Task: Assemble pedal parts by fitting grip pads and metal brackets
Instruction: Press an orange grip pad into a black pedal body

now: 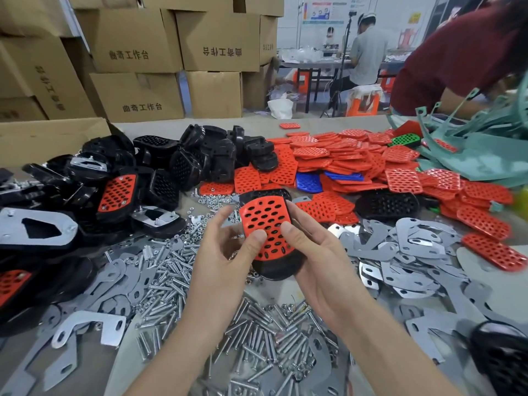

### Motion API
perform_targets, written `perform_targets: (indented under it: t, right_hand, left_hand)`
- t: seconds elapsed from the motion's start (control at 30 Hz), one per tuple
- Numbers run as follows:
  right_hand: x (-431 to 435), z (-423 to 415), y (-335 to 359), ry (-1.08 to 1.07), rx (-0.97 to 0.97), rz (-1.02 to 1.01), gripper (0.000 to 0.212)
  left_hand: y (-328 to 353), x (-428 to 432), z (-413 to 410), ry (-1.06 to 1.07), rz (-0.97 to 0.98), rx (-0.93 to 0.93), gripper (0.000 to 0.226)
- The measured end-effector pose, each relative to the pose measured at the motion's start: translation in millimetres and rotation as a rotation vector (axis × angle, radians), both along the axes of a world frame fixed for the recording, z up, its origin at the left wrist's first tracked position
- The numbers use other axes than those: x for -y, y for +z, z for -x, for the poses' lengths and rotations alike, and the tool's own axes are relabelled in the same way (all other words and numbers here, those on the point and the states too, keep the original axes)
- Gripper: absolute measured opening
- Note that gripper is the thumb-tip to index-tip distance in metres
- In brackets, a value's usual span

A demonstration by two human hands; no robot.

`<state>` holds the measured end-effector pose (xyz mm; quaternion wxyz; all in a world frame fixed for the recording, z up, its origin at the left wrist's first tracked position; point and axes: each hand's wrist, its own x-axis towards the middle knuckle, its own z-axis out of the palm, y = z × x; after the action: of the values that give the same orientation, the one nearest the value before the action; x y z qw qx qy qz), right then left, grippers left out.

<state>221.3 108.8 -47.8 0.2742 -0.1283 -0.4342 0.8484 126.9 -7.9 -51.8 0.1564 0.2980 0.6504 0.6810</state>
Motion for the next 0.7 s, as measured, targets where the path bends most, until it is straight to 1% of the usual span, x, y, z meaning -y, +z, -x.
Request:
perform_targets:
  t: [0.07,0.13,0.2,0.27,0.33,0.43,0.5,0.57,0.7]
  right_hand:
    - [0,0,-1,-0.029,0.005,0.0,0.054]
    - [-2,-1,-2,-0.042,0.002,0.012,0.054]
    - [-2,0,-5,-0.042,0.015,-0.012,0.054]
    - [0,2,-8,-0.055,0.068,-0.088,0.053]
    - [1,5,-12,-0.055,0.123,-0.178,0.047]
    - [3,5,-14,-0.037,0.159,-0.284,0.043]
    - [2,4,-14,-0.075,0.176,-0.316,0.041]
    - [1,4,-15,-0.114,0.208,-0.346,0.033]
    - [3,2,-14,-0.113,0.271,-0.386,0.028]
  left_hand:
    - [1,-2,1,-0.086,0.009,0.073,0.046]
    - [0,-3,2,-0.149,-0.011,0.195,0.047]
    - [-2,-2,3,-0.151,-0.039,0.268,0.049]
    - [-3,-1,3,-0.125,-0.04,0.267,0.044]
    - [-2,-1,3,-0.094,-0.041,0.242,0.036]
    - [0,-1,3,-0.078,-0.049,0.191,0.035]
    - [3,0,1,-0.106,-0.021,0.14,0.036]
    - [5,0,-2,-0.131,0.005,0.12,0.035]
    - [6,1,-2,-0.123,0.016,0.148,0.032]
